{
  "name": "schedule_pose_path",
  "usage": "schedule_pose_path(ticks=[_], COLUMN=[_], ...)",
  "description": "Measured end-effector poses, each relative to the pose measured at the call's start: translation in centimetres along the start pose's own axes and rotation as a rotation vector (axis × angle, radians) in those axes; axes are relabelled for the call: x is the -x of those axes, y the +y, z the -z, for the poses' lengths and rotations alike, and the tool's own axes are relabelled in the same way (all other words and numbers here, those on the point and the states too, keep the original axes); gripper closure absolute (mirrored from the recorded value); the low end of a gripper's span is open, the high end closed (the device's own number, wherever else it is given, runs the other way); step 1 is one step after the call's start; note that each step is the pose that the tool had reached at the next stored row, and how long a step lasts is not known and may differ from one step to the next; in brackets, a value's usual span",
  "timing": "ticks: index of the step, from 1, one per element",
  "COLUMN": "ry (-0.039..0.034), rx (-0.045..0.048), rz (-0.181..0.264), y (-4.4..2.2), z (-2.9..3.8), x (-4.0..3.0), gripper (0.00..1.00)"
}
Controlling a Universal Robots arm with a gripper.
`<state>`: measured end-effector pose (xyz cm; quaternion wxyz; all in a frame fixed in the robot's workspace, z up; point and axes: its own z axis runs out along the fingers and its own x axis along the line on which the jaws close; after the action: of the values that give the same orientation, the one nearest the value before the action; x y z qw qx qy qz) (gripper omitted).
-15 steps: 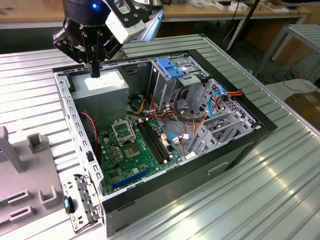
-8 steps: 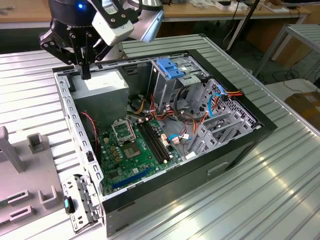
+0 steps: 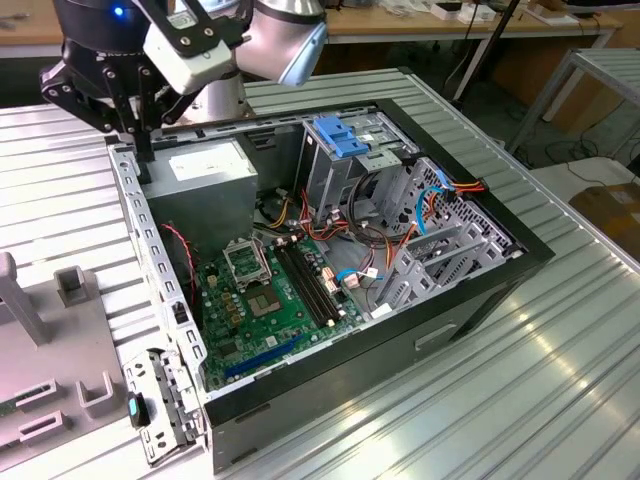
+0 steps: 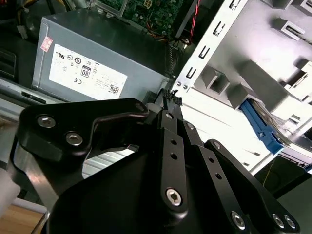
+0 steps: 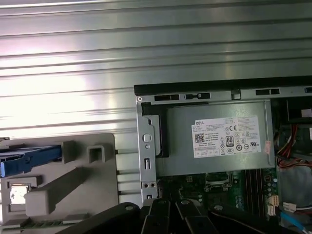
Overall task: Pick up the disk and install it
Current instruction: 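Reach for the disk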
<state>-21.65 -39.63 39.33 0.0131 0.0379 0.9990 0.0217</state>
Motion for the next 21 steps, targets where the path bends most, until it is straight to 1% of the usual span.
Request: schedule_pose_path(ticks=[1, 2, 6, 8, 10, 11, 13, 17, 18, 19, 20, 21], ry=[0.0, 0.0, 0.0, -0.0001, 0.0, 0.0, 0.0, 0.0, -0.0001, 0.0, -0.0001, 0.0], rx=[0.0, 0.0, 0.0, 0.0, 0.0, 0.0, 0.0, 0.0, 0.0, 0.0, 0.0001, 0.0], rz=[0.0, 0.0, 0.0, 0.0, 0.0, 0.0, 0.0, 0.0, 0.0, 0.0, 0.0, 0.0], y=[0.03, 0.11, 0.24, 0.41, 0.57, 0.69, 0.82, 1.0, 1.11, 1.29, 1.39, 1.53], z=[0.0, 0.01, 0.02, 0.04, 0.05, 0.06, 0.07, 0.08, 0.08, 0.09, 0.09, 0.1], x=[-0.22, -0.6, -1.43, -2.5, -3.16, -3.67, -4.3, -5.18, -5.54, -6.04, -6.31, -6.75], gripper=[0.89, 0.89, 0.89, 0.89, 0.89, 0.89, 0.89, 0.89, 0.89, 0.89, 0.89, 0.89])
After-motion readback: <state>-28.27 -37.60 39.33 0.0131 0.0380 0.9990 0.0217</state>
